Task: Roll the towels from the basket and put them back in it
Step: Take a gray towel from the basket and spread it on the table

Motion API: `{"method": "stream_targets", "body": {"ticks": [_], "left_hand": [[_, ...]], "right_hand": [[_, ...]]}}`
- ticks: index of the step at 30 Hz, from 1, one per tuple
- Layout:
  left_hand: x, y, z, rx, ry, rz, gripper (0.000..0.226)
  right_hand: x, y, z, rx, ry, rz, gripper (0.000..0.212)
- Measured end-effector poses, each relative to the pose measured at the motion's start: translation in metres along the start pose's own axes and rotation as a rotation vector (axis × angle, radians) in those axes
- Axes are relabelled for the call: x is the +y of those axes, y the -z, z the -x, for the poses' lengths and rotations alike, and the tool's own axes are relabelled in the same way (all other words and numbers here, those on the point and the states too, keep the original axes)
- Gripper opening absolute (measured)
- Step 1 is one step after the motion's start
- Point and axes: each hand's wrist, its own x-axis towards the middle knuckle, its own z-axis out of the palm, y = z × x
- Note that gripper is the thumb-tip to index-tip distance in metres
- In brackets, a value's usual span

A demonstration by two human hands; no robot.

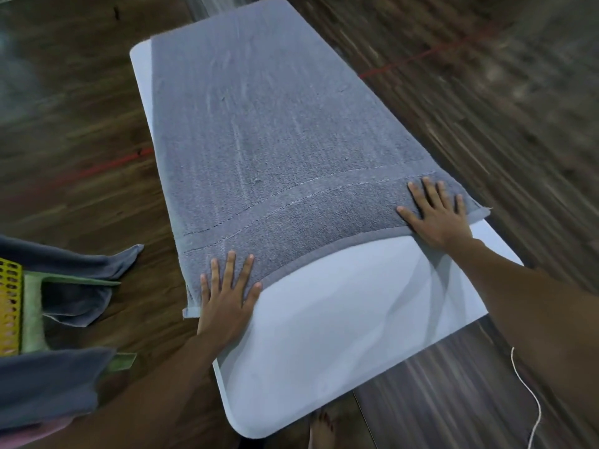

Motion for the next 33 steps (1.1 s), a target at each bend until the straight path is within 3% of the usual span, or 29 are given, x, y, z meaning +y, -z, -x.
{"method": "stream_targets", "body": {"ticks": [18,23,29,33], "left_hand": [[0.02,-0.006,0.052,-0.032,0.021,0.03,0.072],[0.019,0.008,0.043,0.081,-0.009,0.097,0.063],[0.016,0.02,0.029,0.131,-0.013,0.152,0.051],[0.01,0.049,0.016,0.128,-0.109,0.233,0.04]], "right_hand": [[0.002,0.0,0.016,-0.028,0.008,-0.019,0.069],[-0.012,0.005,0.014,0.055,0.037,-0.102,0.062],[-0.063,0.014,0.03,0.158,0.076,-0.311,0.047],[-0.131,0.026,0.059,0.099,0.071,-0.582,0.025]]}}
